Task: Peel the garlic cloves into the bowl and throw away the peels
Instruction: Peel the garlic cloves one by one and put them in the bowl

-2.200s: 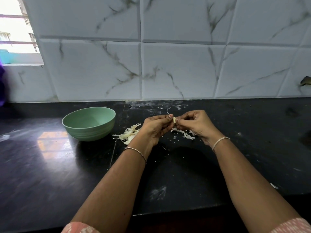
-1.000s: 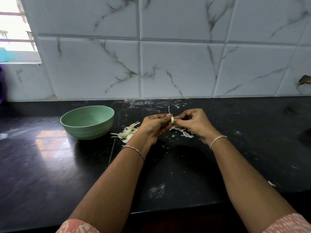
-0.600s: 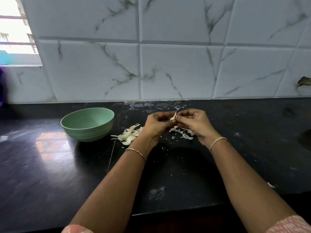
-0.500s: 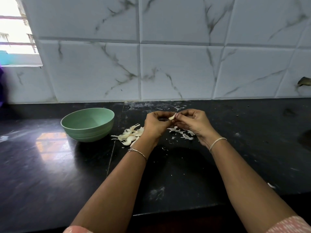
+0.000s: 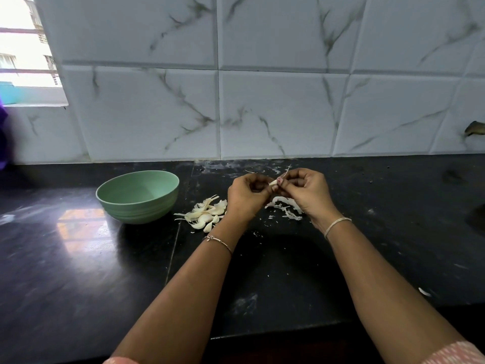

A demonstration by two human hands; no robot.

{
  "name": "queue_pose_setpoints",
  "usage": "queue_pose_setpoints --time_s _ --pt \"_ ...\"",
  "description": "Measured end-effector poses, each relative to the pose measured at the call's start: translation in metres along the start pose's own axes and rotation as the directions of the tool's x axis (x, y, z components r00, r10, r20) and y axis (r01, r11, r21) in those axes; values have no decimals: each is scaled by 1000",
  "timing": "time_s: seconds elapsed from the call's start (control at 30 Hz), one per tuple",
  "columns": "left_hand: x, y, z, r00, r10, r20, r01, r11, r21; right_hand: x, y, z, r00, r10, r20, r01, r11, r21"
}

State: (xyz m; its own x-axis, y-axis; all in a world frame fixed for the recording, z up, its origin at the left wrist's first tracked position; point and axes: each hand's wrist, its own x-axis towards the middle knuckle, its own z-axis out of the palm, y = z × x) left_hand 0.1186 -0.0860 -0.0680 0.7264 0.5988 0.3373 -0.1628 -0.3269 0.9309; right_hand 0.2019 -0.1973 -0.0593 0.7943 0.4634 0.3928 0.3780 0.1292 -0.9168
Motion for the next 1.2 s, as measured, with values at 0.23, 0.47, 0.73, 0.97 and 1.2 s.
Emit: queue_pose_setpoints --time_s 0.23,0.47,0.73,0.97,1.2 --pt "1 -5 2 1000 13 -26 -13 1000 -9 7 9 -1 999 -35 22 39 974 -222" --pt "4 -4 -2 1000 5 13 -3 984 -177 3 6 5 995 48 89 -33 986 -161" --pt "5 -5 -1 1000 14 24 -9 981 -196 4 7 5 994 14 112 15 968 -252" --pt "0 0 1 988 -57 143 96 954 -285 5 9 1 988 -97 117 143 857 -495" --pt "-2 0 0 975 -138 176 194 916 -351 4 5 -14 977 -215 17 163 683 -713"
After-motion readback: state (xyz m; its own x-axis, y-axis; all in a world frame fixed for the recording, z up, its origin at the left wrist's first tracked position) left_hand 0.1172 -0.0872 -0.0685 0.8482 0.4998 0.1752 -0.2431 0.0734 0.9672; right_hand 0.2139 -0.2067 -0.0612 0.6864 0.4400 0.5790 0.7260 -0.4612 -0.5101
